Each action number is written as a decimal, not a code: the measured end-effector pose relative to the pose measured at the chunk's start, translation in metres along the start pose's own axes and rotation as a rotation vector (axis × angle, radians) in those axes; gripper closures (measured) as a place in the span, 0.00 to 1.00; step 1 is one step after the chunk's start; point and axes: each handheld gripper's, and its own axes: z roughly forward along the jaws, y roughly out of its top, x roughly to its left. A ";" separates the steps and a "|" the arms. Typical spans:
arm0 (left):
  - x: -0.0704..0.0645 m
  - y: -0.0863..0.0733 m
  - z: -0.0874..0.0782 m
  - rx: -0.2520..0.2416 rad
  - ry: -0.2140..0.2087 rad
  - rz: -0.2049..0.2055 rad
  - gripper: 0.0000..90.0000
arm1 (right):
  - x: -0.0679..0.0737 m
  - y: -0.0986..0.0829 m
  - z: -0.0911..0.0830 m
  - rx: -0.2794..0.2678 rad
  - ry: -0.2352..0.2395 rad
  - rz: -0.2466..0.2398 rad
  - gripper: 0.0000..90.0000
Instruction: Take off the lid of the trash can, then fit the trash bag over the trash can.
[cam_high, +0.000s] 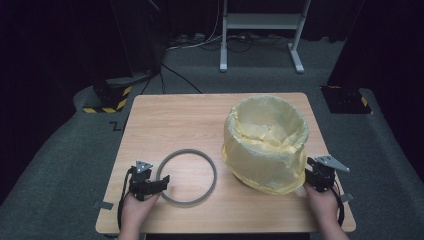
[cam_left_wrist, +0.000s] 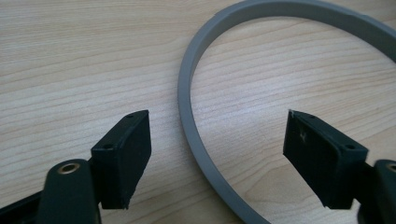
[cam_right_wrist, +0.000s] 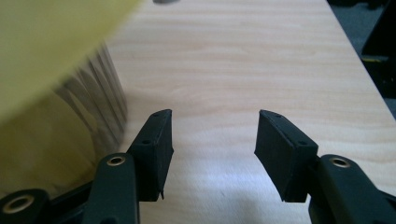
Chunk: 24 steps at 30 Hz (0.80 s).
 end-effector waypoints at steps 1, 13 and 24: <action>0.001 0.000 -0.001 -0.005 -0.003 -0.009 0.27 | 0.002 0.001 0.000 -0.009 0.003 -0.004 0.51; 0.015 0.004 0.011 0.038 -0.003 -0.095 0.38 | 0.017 0.012 0.016 -0.050 0.080 0.001 0.53; 0.017 0.000 0.008 0.048 -0.011 -0.091 0.36 | 0.032 0.010 0.013 -0.055 0.126 -0.006 0.73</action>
